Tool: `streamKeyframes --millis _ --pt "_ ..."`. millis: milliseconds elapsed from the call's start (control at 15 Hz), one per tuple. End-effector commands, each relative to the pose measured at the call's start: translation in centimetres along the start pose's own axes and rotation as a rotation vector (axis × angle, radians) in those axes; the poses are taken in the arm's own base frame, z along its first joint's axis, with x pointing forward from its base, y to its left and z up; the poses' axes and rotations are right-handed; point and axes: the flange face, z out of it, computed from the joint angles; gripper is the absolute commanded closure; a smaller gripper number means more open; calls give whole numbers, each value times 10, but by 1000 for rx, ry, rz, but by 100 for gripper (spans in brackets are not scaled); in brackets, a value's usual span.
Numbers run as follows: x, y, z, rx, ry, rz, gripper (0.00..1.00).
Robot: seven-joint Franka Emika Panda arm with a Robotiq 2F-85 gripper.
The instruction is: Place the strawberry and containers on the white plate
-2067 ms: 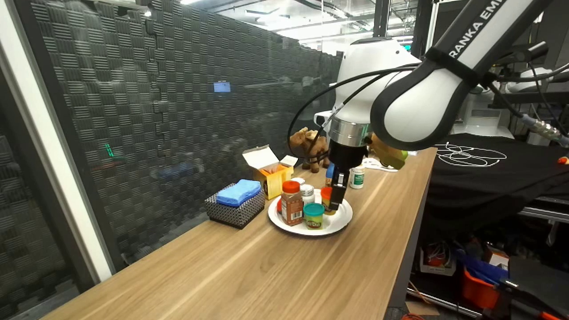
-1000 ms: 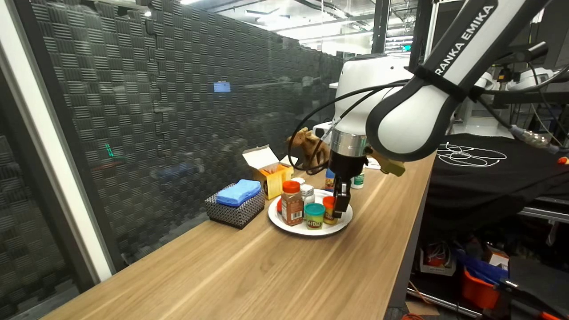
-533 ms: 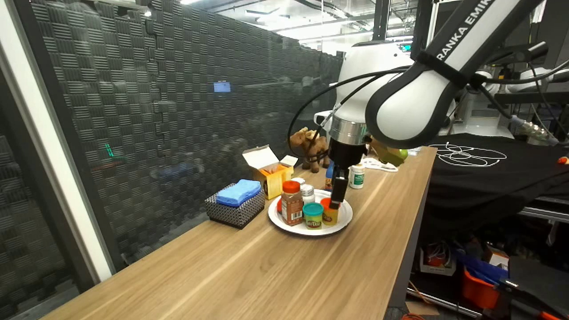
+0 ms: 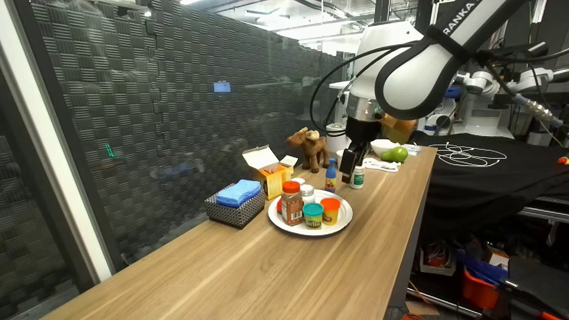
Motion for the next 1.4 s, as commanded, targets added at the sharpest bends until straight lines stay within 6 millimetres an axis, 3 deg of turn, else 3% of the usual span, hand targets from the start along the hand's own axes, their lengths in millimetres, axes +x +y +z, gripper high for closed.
streamKeyframes --millis 0,400,867,933,1000,1333 --pt "4 47 0 -11 -25 197 0" --pt "24 102 8 -42 -24 440 0" --pt "42 117 44 -67 -76 544 0" --pt "42 119 47 -70 -89 556 25" --pt "42 119 50 -70 -95 564 25" --pt "35 123 44 -83 -94 614 65"
